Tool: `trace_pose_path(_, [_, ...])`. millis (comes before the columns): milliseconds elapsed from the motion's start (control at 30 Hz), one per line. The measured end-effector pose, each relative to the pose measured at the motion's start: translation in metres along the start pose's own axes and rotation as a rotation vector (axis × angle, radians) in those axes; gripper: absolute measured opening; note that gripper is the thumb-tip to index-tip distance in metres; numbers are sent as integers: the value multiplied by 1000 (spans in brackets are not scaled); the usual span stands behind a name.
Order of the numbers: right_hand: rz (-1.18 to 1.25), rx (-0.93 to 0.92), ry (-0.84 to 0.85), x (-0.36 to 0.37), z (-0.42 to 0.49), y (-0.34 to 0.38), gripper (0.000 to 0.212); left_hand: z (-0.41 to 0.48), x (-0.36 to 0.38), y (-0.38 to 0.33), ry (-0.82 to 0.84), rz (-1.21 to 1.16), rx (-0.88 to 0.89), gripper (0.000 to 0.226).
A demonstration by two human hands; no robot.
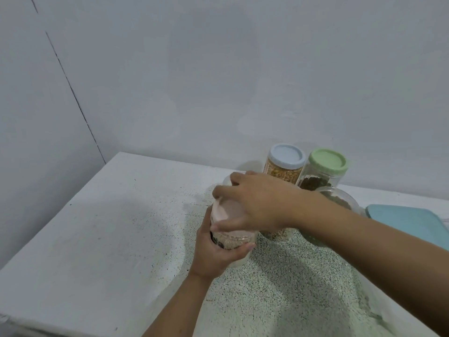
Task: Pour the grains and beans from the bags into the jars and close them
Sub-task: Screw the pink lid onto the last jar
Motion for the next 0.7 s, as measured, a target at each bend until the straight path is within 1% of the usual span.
trace_pose_path(33, [-40,36,-15,4,2,-1,79,-1,0,0,4,9,0,80])
trace_pose_path(100, [-49,88,-60,4,5,-7,90,-1,0,-2,-4,7,5,81])
trace_pose_path(167, [-77,165,-125,-5,3,-21,94,1,-2,-3,-21,7,8,84])
trace_pose_path(233, [-98,164,-178,-16,1,-27,91,1,-1,-5,-13,18,18,85])
trace_pose_path(267, [-47,129,-143,-18,0,-26,85,1,0,-5,-11,24,20,84])
trace_pose_path(333, [110,-29,43,-10,-1,-11,66,1,0,-4,-13,19,19,85])
trace_pose_path(367, [152,-117,133,-5,-2,-2,64,1,-1,-2,-16,18,16,87])
trace_pose_path(400, [172,-170,179,-2,-4,3,64,1,-1,-2,-18,17,12,87])
trace_pose_path(433, [180,-172,176,0,-3,4,63,1,-1,-2,-18,14,10,88])
trace_pose_path(500, [155,-104,95,-1,0,1,62,1,0,0,-10,3,3,91])
trace_pose_path(567, [3,-59,9,0,3,7,62,1,2,0,12,-2,-11,93])
trace_pose_path(633, [-142,-73,-45,2,5,17,60,2,4,0,36,-4,-20,91])
trace_pose_path(700, [-143,-131,-70,5,6,20,60,2,4,-3,33,23,-15,86])
Point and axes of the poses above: each hand's wrist, its own z-axis towards the middle knuckle, its own x-axis out of the palm, y = z × x, the point moved 9 cm from there along z, towards the middle knuckle, and after that the axes turned 6 degrees about x, right-handed, at the moved point
